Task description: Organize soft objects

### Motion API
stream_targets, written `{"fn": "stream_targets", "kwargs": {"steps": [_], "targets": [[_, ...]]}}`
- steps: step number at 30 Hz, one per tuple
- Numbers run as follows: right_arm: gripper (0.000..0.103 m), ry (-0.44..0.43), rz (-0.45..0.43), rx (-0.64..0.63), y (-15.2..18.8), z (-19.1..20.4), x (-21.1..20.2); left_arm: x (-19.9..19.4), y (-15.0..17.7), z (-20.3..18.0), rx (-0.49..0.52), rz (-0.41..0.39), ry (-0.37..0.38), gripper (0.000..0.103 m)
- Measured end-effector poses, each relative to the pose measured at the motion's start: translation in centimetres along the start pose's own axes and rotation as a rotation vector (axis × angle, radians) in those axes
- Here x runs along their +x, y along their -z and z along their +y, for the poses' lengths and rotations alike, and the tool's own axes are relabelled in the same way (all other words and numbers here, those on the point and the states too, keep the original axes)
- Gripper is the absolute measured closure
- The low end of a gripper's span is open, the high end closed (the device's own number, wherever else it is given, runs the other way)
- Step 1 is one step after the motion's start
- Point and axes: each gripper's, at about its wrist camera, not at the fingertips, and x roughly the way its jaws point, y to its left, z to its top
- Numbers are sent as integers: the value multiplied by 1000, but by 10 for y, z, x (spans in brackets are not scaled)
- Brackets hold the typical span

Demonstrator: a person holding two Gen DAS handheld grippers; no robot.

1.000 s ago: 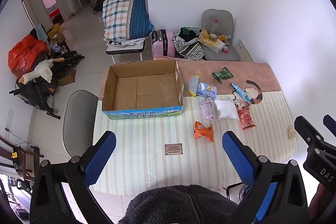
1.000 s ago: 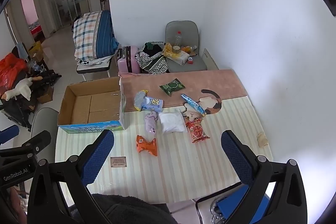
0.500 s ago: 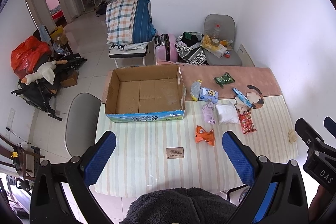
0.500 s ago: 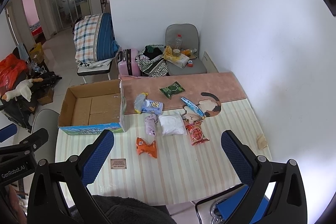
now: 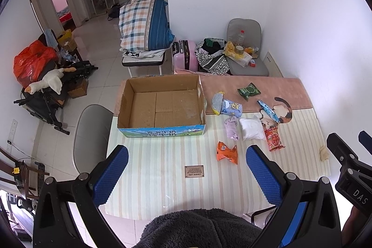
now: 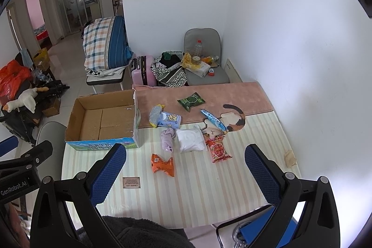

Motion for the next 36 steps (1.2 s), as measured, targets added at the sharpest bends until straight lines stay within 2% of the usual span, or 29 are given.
{"fn": "stream_targets", "kwargs": {"steps": [6,18,21,23,29,32,36], "targets": [[0,-2,0,3,-2,-1,-2,-2,-2,-1,-12,8,21,0],[0,-15,-6,-3,-1,-2,-5,-4,-4,-1,-13,9,9,0],[0,-27,-2,1,0,-3,-3,-4,-4,-3,10,5,-20,0],[0,-27,2,18,-1,-8,3,3,-8,-5,-1,6,3,0],[0,23,4,108,-12,-50,43,58,-32,-24,-21,34,59,0],[0,45,50,146,-19,-79,82,106,-43,-42,-3,124,86,0],[0,32,202,155,-20,-113,164,180,-49,-74,27,265,130,0]]}}
